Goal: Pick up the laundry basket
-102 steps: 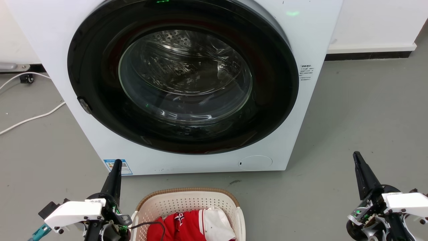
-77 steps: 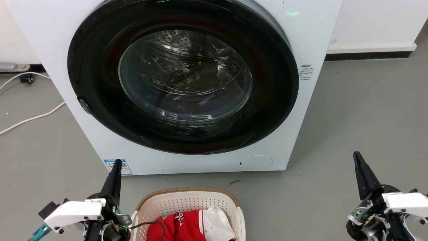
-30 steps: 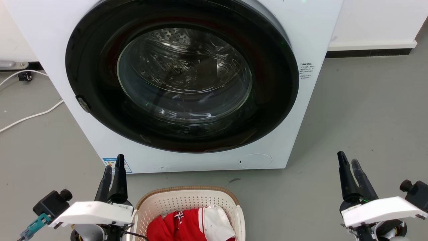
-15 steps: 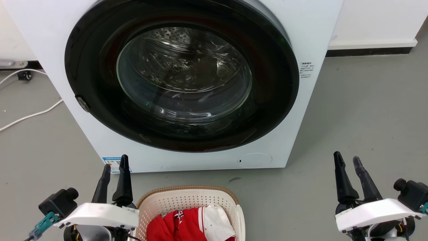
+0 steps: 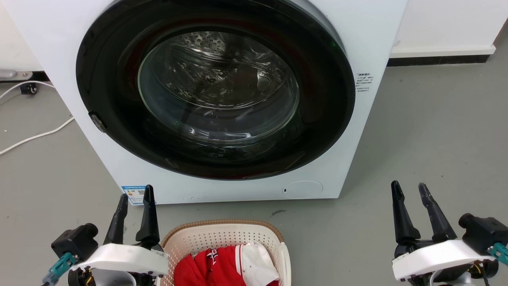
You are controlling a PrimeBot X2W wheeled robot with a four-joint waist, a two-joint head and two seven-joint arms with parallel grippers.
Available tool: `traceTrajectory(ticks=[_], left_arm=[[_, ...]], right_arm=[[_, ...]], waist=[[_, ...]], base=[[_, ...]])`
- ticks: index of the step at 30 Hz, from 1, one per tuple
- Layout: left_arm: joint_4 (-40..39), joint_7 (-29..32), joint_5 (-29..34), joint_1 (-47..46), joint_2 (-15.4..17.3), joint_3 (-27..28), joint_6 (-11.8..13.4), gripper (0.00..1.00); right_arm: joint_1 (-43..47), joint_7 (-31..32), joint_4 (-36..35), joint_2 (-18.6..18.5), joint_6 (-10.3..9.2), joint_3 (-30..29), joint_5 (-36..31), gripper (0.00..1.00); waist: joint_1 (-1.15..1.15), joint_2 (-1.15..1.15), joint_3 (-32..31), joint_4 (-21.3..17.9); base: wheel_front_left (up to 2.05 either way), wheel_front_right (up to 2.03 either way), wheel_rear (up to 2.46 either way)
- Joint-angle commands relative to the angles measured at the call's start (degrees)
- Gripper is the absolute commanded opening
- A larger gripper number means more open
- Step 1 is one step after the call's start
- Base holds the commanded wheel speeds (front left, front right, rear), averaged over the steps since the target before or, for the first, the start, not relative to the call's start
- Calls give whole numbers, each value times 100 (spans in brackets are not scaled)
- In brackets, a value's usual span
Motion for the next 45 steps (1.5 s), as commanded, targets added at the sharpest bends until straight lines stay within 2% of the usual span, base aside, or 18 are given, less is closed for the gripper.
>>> traceTrajectory(ticks=[1, 28, 45], left_arm=[[-83, -66, 200, 25, 26, 3, -33, 100], [-121, -412, 1556, 177, 31, 33, -137, 100], [-119, -600, 2305, 245, 34, 47, -44, 100]], right_arm=[[38, -69, -100, -20, 0, 18, -216, 100], [209, -419, -207, -18, -1, 75, -1623, 100], [292, -607, -350, -18, -1, 115, -2345, 100]], waist=[[0, 0, 0, 3], [0, 0, -12, -5], [0, 0, 0, -11]], base=[[0, 0, 0], [0, 0, 0], [0, 0, 0]])
